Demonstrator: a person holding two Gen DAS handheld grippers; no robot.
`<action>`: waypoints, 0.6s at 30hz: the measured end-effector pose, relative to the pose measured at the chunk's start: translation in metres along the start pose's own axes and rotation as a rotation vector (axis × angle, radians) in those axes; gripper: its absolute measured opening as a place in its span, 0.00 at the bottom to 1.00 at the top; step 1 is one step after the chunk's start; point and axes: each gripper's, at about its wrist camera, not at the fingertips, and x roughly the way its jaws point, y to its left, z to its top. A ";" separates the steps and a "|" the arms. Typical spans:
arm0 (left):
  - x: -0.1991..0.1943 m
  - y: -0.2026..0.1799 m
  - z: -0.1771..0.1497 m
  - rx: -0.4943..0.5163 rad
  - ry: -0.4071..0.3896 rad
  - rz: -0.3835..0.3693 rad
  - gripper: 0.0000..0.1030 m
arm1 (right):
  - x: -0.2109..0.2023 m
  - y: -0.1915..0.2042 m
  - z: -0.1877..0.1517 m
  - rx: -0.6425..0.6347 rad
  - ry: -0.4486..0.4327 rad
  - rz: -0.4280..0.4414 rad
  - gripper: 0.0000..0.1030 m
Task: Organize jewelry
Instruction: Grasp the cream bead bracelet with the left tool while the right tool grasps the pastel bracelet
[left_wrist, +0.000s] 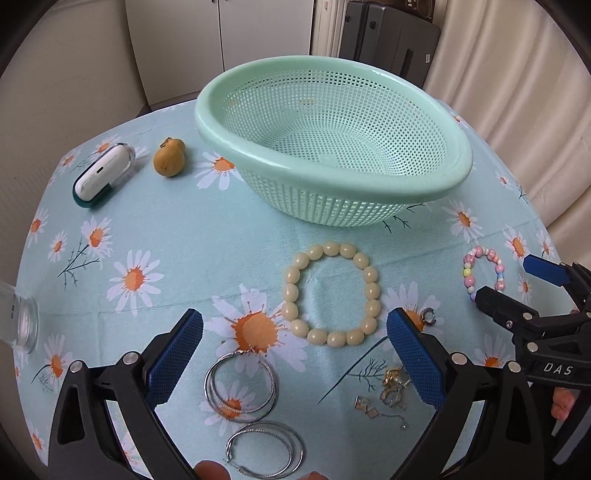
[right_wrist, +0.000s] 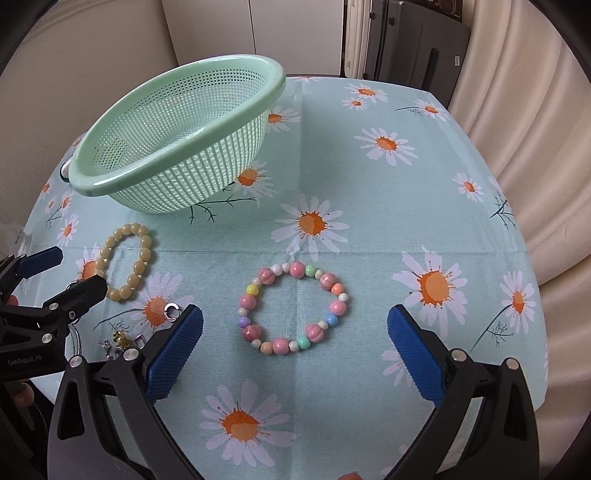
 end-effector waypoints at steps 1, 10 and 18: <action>0.005 -0.001 0.002 -0.002 0.008 -0.012 0.94 | 0.003 0.000 0.001 0.000 0.005 -0.002 0.96; 0.031 -0.011 0.006 0.054 0.005 0.016 0.94 | 0.021 -0.005 0.000 0.001 0.006 -0.010 0.96; 0.033 -0.020 -0.006 0.082 -0.076 0.030 0.95 | 0.019 -0.002 -0.013 -0.043 -0.064 -0.029 0.97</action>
